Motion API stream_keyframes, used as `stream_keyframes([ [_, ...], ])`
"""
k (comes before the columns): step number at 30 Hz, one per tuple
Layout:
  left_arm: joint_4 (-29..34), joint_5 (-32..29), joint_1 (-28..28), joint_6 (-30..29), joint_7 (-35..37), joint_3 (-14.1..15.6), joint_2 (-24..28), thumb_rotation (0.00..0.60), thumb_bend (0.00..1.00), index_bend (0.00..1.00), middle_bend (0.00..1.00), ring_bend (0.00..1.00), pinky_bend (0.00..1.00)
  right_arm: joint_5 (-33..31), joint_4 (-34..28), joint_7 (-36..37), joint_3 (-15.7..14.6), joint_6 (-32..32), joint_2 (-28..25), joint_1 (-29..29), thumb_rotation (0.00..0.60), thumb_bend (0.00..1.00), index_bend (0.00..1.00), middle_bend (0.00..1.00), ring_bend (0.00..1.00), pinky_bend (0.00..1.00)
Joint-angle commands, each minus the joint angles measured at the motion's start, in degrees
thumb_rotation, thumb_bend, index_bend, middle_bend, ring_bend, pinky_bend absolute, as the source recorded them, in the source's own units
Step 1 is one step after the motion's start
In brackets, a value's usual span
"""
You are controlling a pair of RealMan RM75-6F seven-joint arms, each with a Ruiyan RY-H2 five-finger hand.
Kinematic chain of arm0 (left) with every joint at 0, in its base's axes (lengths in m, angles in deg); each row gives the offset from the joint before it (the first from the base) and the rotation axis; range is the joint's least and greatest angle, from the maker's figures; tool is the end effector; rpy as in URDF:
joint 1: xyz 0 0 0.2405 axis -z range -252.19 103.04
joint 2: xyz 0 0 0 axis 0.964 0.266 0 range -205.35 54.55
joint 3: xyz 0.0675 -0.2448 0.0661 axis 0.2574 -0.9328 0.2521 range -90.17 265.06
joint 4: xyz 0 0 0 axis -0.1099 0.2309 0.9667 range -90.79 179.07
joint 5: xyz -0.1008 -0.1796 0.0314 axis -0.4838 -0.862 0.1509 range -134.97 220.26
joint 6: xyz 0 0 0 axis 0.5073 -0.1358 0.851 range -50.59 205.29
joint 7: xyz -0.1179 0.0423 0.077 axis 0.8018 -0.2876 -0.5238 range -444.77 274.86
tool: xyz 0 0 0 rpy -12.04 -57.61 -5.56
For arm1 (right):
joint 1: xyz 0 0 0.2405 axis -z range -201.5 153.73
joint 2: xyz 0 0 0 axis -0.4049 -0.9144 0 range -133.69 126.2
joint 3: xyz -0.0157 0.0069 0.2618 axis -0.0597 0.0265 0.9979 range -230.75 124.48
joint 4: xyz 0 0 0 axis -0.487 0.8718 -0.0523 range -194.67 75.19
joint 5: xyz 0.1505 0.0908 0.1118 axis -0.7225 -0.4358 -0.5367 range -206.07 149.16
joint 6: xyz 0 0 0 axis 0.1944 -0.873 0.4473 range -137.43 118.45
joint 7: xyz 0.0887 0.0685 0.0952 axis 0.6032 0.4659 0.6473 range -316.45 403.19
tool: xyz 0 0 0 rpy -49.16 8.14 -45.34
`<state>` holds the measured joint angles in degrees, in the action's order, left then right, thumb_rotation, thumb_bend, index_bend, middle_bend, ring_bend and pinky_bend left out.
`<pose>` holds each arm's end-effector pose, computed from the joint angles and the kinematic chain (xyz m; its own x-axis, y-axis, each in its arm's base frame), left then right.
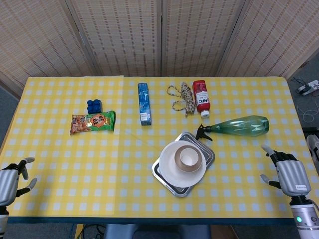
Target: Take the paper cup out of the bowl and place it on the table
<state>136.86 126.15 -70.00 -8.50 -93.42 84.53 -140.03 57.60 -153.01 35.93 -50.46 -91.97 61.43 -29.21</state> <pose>-0.3198 0.1828 0.1642 0.5100 -0.0036 0.8601 0.8596 0.0376 -0.5096 -0.3122 -0.1857 0.1490 0.4817 -0.0477 0.8750 -0.8763 -0.0269 0.4809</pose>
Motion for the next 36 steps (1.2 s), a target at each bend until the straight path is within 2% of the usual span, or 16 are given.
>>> stream_keyframes([
  [1, 0.06, -0.26, -0.04, 0.02, 0.07, -0.12, 0.08, 0.600, 0.26, 0.38, 0.62, 0.49, 0.64, 0.06, 0.07, -0.11, -0.10, 0.21, -0.04, -0.10, 0.600, 0.05, 0.17, 0.35, 0.34, 0.43],
  [3, 0.07, -0.52, -0.01, 0.20, 0.12, -0.20, 0.15, 0.600, 0.26, 0.38, 0.62, 0.49, 0.64, 0.22, 0.30, -0.11, -0.09, 0.29, 0.04, -0.24, 0.600, 0.05, 0.17, 0.35, 0.34, 0.52],
  [4, 0.12, -0.58, 0.01, 0.31, 0.23, -0.20, 0.22, 0.600, 0.26, 0.38, 0.62, 0.49, 0.64, 0.43, 0.52, -0.05, 0.03, 0.04, 0.22, -0.30, 0.600, 0.05, 0.17, 0.36, 0.35, 0.60],
  [5, 0.17, -0.65, 0.04, 0.40, 0.41, -0.23, 0.31, 0.600, 0.26, 0.38, 0.62, 0.49, 0.64, 0.65, 0.73, 0.05, 0.18, -0.33, 0.52, -0.32, 0.600, 0.05, 0.17, 0.40, 0.40, 0.70],
  [6, 0.24, -0.81, 0.01, 0.41, 0.77, -0.33, 0.48, 0.600, 0.26, 0.38, 0.62, 0.49, 0.64, 1.23, 1.08, 0.27, 0.41, -1.08, 1.09, -0.37, 0.600, 0.05, 0.18, 0.43, 0.45, 0.75],
  [7, 0.30, -0.96, -0.04, 0.34, 1.08, -0.45, 0.61, 0.600, 0.26, 0.38, 0.62, 0.49, 0.64, 1.86, 1.39, 0.34, 0.53, -1.56, 1.52, -0.49, 0.600, 0.05, 0.20, 0.51, 0.56, 0.84],
  [8, 0.34, -1.08, -0.09, 0.25, 1.40, -0.55, 0.76, 0.600, 0.26, 0.37, 0.62, 0.49, 0.64, 2.60, 1.58, 0.24, 0.50, -1.61, 1.73, -0.80, 0.600, 0.05, 0.21, 0.57, 0.63, 0.89],
  [10, 0.45, -1.16, -0.21, 0.02, 2.08, -0.72, 1.16, 0.600, 0.26, 0.37, 0.62, 0.49, 0.64, 4.09, 0.70, -0.03, 0.25, 0.01, 1.20, -2.21, 0.600, 0.05, 0.24, 0.77, 0.84, 0.99],
  [13, 0.61, -0.90, -0.32, -0.29, 2.66, -0.77, 1.51, 0.600, 0.26, 0.37, 0.62, 0.49, 0.64, 5.38, -2.47, -1.57, 0.57, 4.03, -0.57, -5.31, 0.600, 0.07, 0.29, 0.95, 0.98, 1.00],
  [15, 0.74, -0.79, -0.40, -0.47, 2.78, -0.79, 1.70, 0.600, 0.26, 0.37, 0.62, 0.49, 0.64, 5.26, -4.85, -4.34, 1.28, 7.47, -1.69, -7.80, 0.600, 0.09, 0.33, 1.00, 1.00, 1.00],
  [17, 1.03, -0.82, -0.53, -0.70, 2.62, -0.81, 1.92, 0.600, 0.26, 0.37, 0.62, 0.49, 0.64, 4.68, -6.96, -7.83, 2.06, 10.31, -2.27, -9.88, 0.600, 0.11, 0.36, 1.00, 1.00, 1.00],
  [22, 1.86, -0.73, -0.86, -1.44, 2.27, -0.95, 2.44, 0.600, 0.26, 0.37, 0.62, 0.49, 0.64, 2.49, -12.53, -17.33, 3.79, 16.67, -1.68, -14.80, 0.600, 0.18, 0.38, 1.00, 1.00, 1.00],
  [25, 2.00, -1.08, -0.89, -1.28, 2.36, -1.04, 2.69, 0.600, 0.26, 0.37, 0.62, 0.49, 0.64, 0.34, -14.64, -21.65, 4.41, 19.43, -0.15, -16.99, 0.600, 0.19, 0.38, 1.00, 1.00, 1.00],
  [36, 2.88, -1.83, -1.46, -1.91, 3.62, -1.55, 4.09, 0.600, 0.26, 0.37, 0.62, 0.49, 0.64, -7.92, -14.43, -33.21, 4.15, 25.20, 7.40, -22.60, 0.600, 0.19, 0.41, 1.00, 1.00, 1.00],
])
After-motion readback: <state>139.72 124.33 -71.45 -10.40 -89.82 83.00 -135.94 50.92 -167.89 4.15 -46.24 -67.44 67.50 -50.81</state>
